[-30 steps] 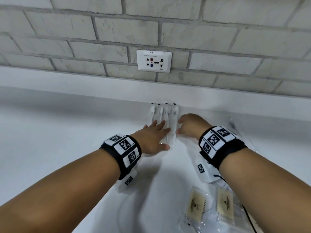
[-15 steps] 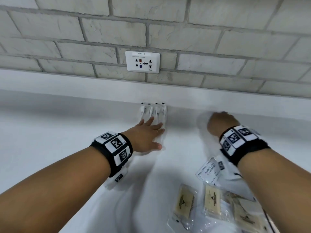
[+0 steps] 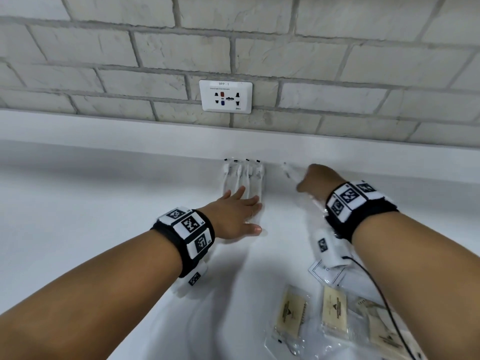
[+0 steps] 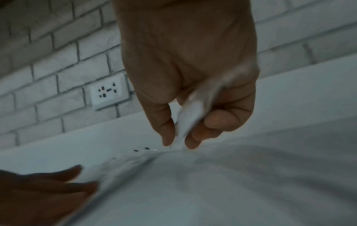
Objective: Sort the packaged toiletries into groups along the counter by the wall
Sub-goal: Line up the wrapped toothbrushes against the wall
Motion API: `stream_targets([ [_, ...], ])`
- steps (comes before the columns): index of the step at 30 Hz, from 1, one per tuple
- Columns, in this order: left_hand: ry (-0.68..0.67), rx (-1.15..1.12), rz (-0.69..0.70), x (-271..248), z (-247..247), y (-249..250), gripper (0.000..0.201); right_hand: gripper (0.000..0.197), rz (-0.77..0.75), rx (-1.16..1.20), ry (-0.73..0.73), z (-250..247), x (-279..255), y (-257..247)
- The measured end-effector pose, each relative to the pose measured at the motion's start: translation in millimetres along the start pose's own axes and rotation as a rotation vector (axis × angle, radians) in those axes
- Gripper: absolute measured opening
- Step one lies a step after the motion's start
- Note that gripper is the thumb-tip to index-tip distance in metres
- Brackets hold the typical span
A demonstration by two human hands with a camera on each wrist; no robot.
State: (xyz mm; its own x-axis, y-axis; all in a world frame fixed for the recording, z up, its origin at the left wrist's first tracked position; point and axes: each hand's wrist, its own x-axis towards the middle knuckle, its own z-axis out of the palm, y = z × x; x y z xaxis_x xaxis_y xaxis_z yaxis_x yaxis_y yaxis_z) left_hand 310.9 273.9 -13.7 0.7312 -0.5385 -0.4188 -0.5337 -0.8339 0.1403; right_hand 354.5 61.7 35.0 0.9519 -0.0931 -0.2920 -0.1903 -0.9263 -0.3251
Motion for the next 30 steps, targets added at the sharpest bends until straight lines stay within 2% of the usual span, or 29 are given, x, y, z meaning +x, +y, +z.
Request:
stream_targets([
  [5,0.004,-0.018,-0.004,-1,-1,1,0.074,0.037,0.048,0.259,-0.137,35,3,-28],
  [6,0.011,-0.029,-0.005,-1,-1,0,0.075,0.035,0.031,0.248,-0.144,37,1,-28],
  [9,0.034,-0.073,-0.006,-4,-1,0,0.078,0.031,-0.12,0.013,-0.065,38,-2,-26],
  [13,-0.001,-0.085,-0.015,-6,-2,0,0.077,0.051,-0.212,-0.069,-0.067,48,-7,-20],
  [15,-0.015,-0.084,-0.019,-5,-2,-1,0.076,0.066,-0.19,-0.095,-0.075,55,-7,-18],
  [17,-0.019,-0.088,-0.021,-4,0,-2,0.076,0.074,-0.104,-0.117,-0.056,58,-5,-17],
  [18,-0.02,-0.09,-0.02,-4,1,-2,0.077,0.068,-0.054,-0.127,-0.064,58,-4,-18],
  [21,-0.021,-0.093,-0.02,-5,2,-1,0.078,0.02,0.051,-0.096,-0.097,51,-2,-21],
  [22,-0.021,-0.095,-0.022,-5,2,-1,0.078,0.014,0.07,-0.085,-0.112,49,0,-20],
  [27,-0.03,-0.095,-0.026,-5,3,-1,0.079,0.022,0.127,-0.006,-0.103,45,3,-15],
  [30,-0.034,-0.09,-0.022,-3,2,-2,0.079,0.01,0.11,-0.017,-0.004,44,4,-15],
])
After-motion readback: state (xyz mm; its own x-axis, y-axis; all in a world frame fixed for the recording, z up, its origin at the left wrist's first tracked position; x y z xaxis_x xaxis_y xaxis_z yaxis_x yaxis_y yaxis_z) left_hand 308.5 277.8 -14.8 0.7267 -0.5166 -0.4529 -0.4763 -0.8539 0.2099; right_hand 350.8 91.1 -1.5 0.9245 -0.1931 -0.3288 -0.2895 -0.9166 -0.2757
